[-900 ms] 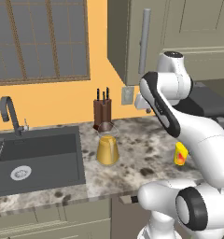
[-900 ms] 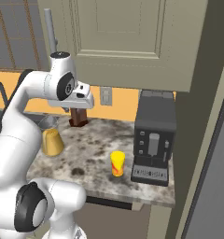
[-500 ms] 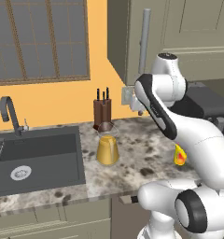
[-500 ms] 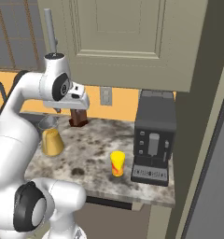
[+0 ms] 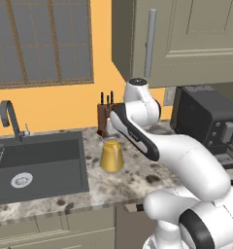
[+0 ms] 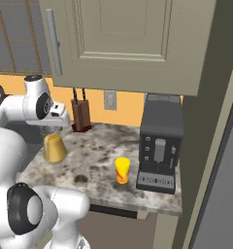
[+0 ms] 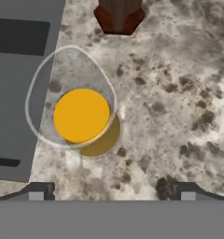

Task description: Place the pitcher and cup on the dining counter for serving.

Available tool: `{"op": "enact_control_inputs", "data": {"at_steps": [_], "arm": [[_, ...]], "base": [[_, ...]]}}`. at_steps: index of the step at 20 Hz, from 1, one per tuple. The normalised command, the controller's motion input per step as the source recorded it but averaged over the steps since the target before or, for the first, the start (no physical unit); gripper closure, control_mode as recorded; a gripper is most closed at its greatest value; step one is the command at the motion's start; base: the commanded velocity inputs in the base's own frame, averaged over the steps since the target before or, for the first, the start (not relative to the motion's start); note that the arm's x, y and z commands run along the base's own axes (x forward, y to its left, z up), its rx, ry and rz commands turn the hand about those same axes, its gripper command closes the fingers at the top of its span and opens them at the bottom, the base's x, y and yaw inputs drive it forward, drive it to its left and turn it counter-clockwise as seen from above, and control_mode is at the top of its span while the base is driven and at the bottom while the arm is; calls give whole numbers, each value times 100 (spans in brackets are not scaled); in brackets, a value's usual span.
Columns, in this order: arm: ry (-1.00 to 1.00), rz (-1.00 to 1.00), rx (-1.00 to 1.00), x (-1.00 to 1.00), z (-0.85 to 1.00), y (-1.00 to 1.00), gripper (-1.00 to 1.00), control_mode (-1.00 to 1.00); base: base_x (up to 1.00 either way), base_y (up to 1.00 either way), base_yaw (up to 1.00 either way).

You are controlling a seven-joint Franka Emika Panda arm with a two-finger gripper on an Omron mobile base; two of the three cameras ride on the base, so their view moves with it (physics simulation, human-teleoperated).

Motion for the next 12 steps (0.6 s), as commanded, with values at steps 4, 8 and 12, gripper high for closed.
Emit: {"op": "enact_control_inputs", "data": {"at_steps": [4,8,12], "arm": [[0,-2,1,1,-78,39,-100,-100],[-3,-3,1,3,-64,20,-100,-100],[-7,-4,1,15,-53,27,-100,-100]], "base": [[0,0,0],[0,0,0],[0,0,0]]}}
